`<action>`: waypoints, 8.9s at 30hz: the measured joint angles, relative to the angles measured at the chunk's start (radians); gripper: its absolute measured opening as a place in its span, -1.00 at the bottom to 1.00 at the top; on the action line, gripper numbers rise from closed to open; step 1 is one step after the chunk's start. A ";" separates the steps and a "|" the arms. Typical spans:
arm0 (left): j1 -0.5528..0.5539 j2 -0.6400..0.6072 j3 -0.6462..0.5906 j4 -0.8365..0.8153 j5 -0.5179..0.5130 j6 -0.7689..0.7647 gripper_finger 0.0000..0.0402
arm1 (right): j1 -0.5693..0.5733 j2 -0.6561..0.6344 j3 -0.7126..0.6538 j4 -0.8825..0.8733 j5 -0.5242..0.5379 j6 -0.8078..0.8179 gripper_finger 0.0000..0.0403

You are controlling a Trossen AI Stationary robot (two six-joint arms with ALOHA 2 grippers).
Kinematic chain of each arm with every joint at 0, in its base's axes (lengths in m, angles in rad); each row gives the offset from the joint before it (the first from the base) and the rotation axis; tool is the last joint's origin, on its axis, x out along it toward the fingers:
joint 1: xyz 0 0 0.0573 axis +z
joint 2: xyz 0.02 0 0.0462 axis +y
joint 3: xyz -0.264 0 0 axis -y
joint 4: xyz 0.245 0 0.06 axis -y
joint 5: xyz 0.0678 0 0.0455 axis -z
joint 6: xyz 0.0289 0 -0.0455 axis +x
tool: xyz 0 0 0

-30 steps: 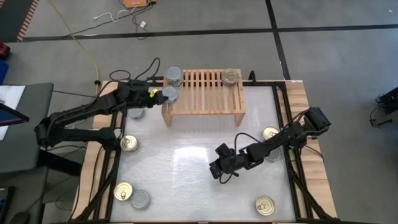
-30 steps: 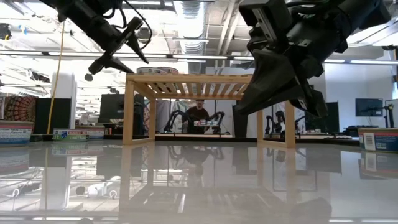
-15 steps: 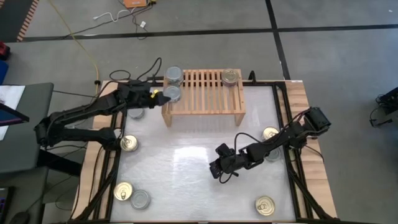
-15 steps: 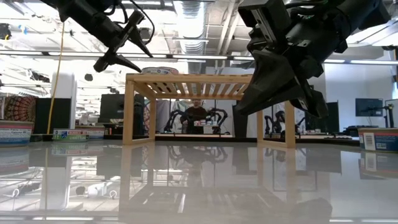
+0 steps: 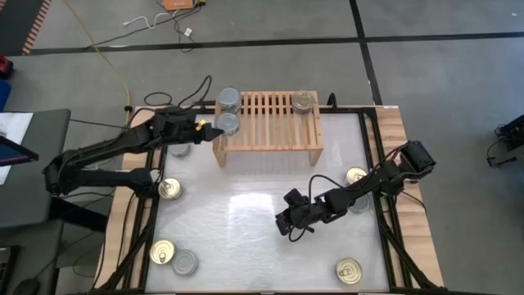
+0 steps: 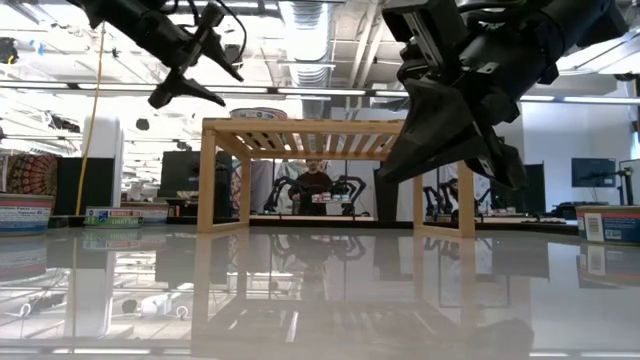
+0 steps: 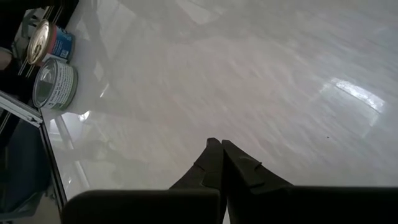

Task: Stack canned seafood by type on shelf
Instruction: Move the blue tuna can to the center of the table, then stack the blue tuna can on top of the blue tuna can on the shelf

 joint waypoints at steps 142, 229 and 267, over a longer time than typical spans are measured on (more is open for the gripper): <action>-0.767 0.284 -0.088 -0.362 -0.128 -0.512 -0.02 | -0.032 0.000 0.000 0.156 0.024 0.005 -0.75; -0.785 0.380 -0.233 0.281 -0.263 -0.553 -0.02 | -0.146 0.177 0.093 0.153 -0.126 0.042 -0.28; -0.785 0.186 -0.232 0.044 -0.337 -0.413 -0.02 | -0.145 0.177 0.093 0.144 -0.125 0.058 -0.32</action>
